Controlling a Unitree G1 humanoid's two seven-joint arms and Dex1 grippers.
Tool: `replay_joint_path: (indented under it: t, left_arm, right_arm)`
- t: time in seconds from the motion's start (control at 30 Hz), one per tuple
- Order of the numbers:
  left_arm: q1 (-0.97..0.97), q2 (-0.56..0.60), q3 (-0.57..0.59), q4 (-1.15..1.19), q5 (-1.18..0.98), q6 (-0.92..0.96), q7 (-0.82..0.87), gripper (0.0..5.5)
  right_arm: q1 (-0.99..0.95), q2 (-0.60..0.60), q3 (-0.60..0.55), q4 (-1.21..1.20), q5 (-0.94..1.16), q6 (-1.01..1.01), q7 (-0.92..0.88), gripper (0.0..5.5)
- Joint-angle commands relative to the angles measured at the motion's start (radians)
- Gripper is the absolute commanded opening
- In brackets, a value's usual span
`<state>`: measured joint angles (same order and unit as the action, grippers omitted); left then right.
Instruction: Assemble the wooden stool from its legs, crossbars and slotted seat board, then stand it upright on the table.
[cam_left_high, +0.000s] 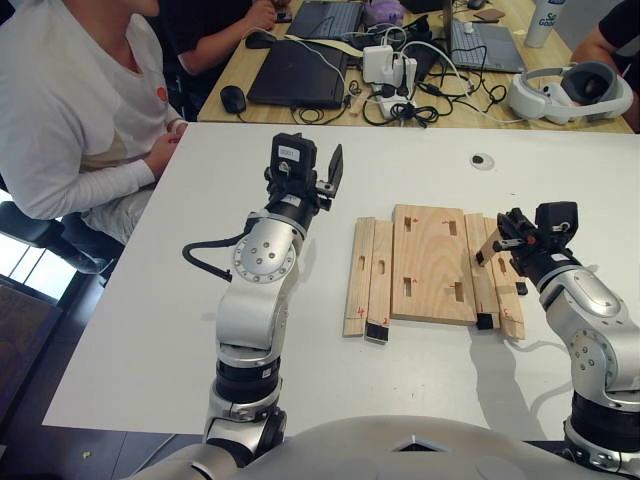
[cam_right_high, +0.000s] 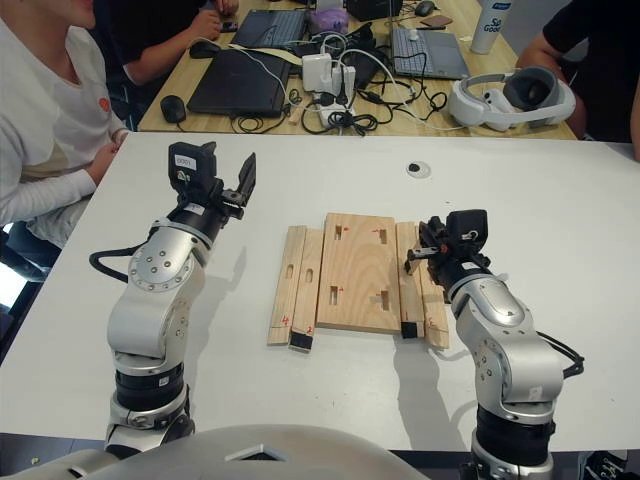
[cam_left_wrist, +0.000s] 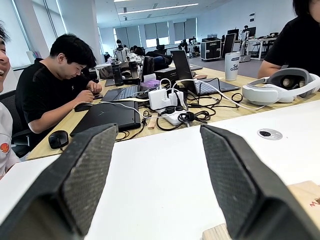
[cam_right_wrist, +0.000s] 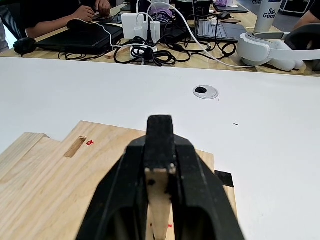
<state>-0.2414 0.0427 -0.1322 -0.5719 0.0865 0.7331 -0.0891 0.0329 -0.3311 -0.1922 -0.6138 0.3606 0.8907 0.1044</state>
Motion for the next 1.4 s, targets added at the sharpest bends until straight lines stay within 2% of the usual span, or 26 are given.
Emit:
replay_joint_path:
  t: [0.03,0.2,0.43,0.63,0.9,1.17,1.4]
  left_arm:
    - [0.015,0.002,-0.004,-0.006,0.0,0.009,0.006,3.06]
    - [0.018,0.001,-0.009,-0.005,-0.001,0.007,0.01,3.06]
    - [0.019,-0.002,-0.01,-0.002,-0.001,0.001,0.015,3.06]
    - [0.012,-0.012,-0.008,0.01,-0.001,-0.015,0.026,3.06]
    - [0.005,-0.009,-0.007,0.02,0.001,-0.034,0.029,3.06]
    - [0.006,-0.009,-0.001,0.008,0.005,-0.051,0.043,3.06]
    - [0.002,0.0,-0.004,0.011,0.003,-0.058,0.041,3.06]
  right_arm:
    - [0.01,0.023,-0.037,0.026,0.006,0.095,-0.034,0.38]
    - [-0.033,0.109,-0.117,0.051,0.054,0.229,-0.089,0.38]
    - [-0.058,0.064,-0.047,0.095,0.013,0.22,-0.066,0.38]
    - [-0.123,0.085,0.029,0.256,-0.048,-0.047,-0.013,0.38]
    - [-0.219,0.084,0.034,0.539,-0.094,-0.343,0.058,0.38]
    - [-0.06,-0.009,0.031,0.52,-0.089,-0.488,0.249,0.38]
    - [0.014,-0.009,0.017,0.563,-0.081,-0.615,0.302,0.38]
